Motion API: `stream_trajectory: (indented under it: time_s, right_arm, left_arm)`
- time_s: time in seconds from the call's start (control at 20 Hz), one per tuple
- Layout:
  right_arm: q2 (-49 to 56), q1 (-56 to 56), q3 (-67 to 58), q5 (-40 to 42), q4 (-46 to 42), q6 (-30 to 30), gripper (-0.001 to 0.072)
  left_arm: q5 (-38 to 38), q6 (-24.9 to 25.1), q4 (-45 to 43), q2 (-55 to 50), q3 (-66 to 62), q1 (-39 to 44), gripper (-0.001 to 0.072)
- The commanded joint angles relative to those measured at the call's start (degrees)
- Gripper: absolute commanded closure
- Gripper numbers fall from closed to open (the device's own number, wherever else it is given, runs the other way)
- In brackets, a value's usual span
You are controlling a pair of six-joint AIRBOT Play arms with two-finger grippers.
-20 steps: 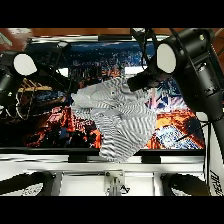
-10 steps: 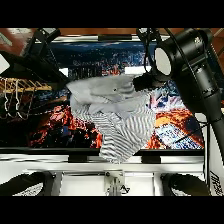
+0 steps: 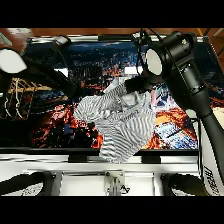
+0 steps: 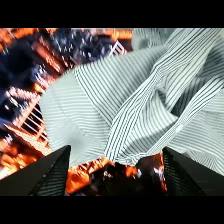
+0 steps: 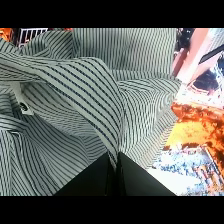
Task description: Fold the shirts.
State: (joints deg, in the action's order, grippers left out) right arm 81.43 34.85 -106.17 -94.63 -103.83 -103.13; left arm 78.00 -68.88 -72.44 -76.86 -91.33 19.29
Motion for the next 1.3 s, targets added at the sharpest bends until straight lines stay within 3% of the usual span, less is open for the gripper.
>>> stream_trajectory:
  time_s: [0.0, 0.2, 0.65, 0.7, 0.75, 0.8, 0.85, 1.05, 1.25]
  right_arm:
    - [0.3, 0.0, 0.0, -0.6, 0.9, -0.1, 0.0617]
    - [0.3, 0.0, 0.0, -0.5, 0.9, 0.2, 0.0617]
    - [0.3, 0.0, 0.0, 1.5, 0.8, 0.3, 0.0617]
    - [0.3, 0.0, 0.0, 1.9, 0.8, 0.3, 0.0617]
    - [0.3, 0.0, 0.0, 2.1, 0.9, 0.3, 0.0617]
    - [0.3, 0.0, 0.0, 2.1, 0.9, 0.3, 0.0617]
    - [0.3, 0.0, 0.0, 2.0, 0.9, 0.3, 0.0617]
    - [0.3, 0.0, 0.0, 2.0, -0.3, 0.0, 0.0617]
    - [0.3, 0.0, 0.0, 2.8, -4.5, -4.1, 0.0617]
  left_arm:
    - [3.7, 4.6, 2.9, -7.3, 1.5, -0.4, 0.0014]
    - [5.4, 12.3, 12.0, -13.7, 1.8, -2.2, 0.0013]
    - [6.8, 13.8, 13.0, -21.3, 2.2, -3.8, 0.0043]
    - [6.2, 13.8, 13.3, -21.9, 2.2, -3.9, 0.0069]
    - [5.6, 13.8, 14.0, -22.6, 2.2, -4.0, 0.0258]
    - [5.6, 13.8, 14.4, -22.9, 2.2, -4.2, 0.0524]
    - [5.7, 13.6, 14.7, -23.0, 2.1, -4.5, 0.0639]
    - [6.0, 9.3, 15.3, -19.1, -2.9, -7.8, 0.0643]
    - [2.1, 2.9, 13.5, -7.1, -9.2, -10.3, 0.0643]
